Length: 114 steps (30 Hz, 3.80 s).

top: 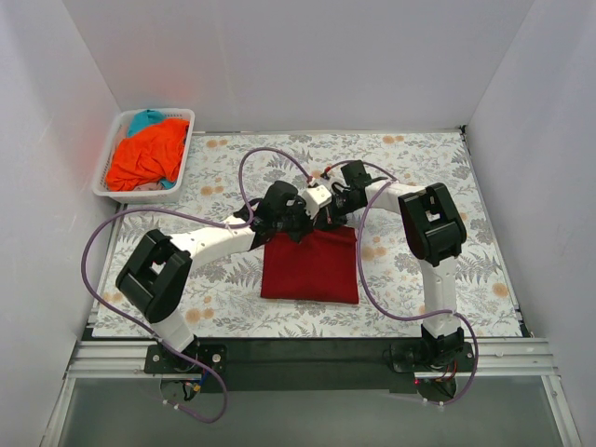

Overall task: Fold and stack the t-shirts
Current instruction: Fold the tshirt

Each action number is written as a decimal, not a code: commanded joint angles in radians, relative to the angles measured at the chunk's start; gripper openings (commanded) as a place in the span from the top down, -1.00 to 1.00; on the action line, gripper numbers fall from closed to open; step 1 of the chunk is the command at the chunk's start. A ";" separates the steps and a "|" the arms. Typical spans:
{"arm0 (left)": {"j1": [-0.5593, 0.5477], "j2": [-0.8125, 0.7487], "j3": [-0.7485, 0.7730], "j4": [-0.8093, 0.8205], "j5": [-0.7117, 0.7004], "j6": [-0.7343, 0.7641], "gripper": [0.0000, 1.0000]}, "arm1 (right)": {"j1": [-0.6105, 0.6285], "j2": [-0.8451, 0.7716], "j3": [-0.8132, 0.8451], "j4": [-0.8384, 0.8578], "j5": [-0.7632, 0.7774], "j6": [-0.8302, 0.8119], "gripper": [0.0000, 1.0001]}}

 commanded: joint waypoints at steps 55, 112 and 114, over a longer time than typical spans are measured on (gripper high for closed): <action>0.335 0.014 0.051 -0.231 0.108 -0.668 0.33 | -0.097 -0.448 -0.279 -0.108 0.315 -0.047 0.00; 0.344 0.240 0.194 -0.234 0.077 -0.711 0.48 | -0.144 -0.385 -0.277 -0.076 0.248 -0.053 0.97; 0.343 0.229 0.191 -0.231 0.071 -0.712 0.59 | -0.143 -0.388 -0.277 -0.076 0.248 -0.052 0.97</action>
